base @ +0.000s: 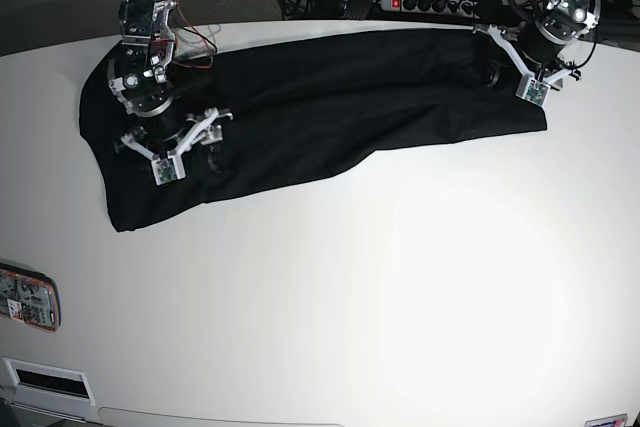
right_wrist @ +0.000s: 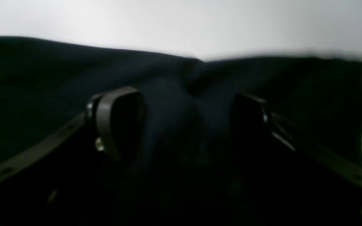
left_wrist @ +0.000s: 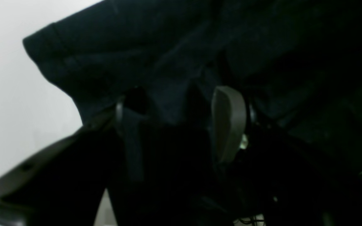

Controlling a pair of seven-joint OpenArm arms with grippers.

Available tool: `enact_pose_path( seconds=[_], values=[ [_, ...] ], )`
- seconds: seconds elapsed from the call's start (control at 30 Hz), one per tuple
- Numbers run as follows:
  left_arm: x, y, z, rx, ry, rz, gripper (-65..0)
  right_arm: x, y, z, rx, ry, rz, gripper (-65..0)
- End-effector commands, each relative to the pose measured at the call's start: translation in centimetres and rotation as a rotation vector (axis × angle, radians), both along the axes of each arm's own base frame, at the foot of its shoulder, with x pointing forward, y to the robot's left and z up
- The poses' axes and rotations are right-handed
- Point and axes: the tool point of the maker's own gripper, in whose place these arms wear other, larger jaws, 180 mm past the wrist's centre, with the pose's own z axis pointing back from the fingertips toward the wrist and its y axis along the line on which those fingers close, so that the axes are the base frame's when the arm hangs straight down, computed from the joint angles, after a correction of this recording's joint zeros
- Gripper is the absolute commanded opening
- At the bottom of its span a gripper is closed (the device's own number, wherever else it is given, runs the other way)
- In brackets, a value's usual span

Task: Fold the T-shirt properly
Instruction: 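Hold the folded edge with both grippers and smooth the fabric flat, then move both grippers onto the folded strip's middle and press it flat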

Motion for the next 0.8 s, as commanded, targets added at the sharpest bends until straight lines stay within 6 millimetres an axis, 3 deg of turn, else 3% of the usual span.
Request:
enact_pose_path(
  seconds=[0.0, 0.13, 0.23, 0.33, 0.43, 0.67, 0.77],
  values=[
    [-2.1, 0.7, -1.7, 0.061, 0.109, -0.02, -31.6, -0.6, 0.1, -0.8, 0.01, 0.023, 0.004, -18.9],
    [-1.2, 1.3, -2.9, 0.049, 0.121, 0.009, -31.6, -2.7, 0.0, -4.4, 0.035, 0.132, -0.013, -18.9],
    [-1.1, 1.8, -4.2, 0.037, 0.148, 0.035, -31.6, -3.6, 0.0, -5.9, 0.046, 0.177, -0.022, -18.9],
    [0.4, 2.8, -4.2, 0.051, 0.133, 0.039, -31.6, -0.2, 0.1, -4.5, 0.049, 0.118, -0.018, -18.9],
    [2.8, 3.7, -3.8, 0.06, 0.099, 0.044, -31.6, 5.2, 0.3, -1.2, 0.053, 0.003, -0.015, -18.9],
    [7.4, 5.6, -4.2, 0.06, 0.071, 0.086, -31.6, 8.3, 3.1, -1.5, 0.167, -0.045, -0.054, -18.9],
    [9.1, 5.2, -5.2, 0.089, 0.101, 0.031, -31.6, 10.3, 1.9, -0.5, 0.156, -0.11, -0.15, -18.9]
  ],
)
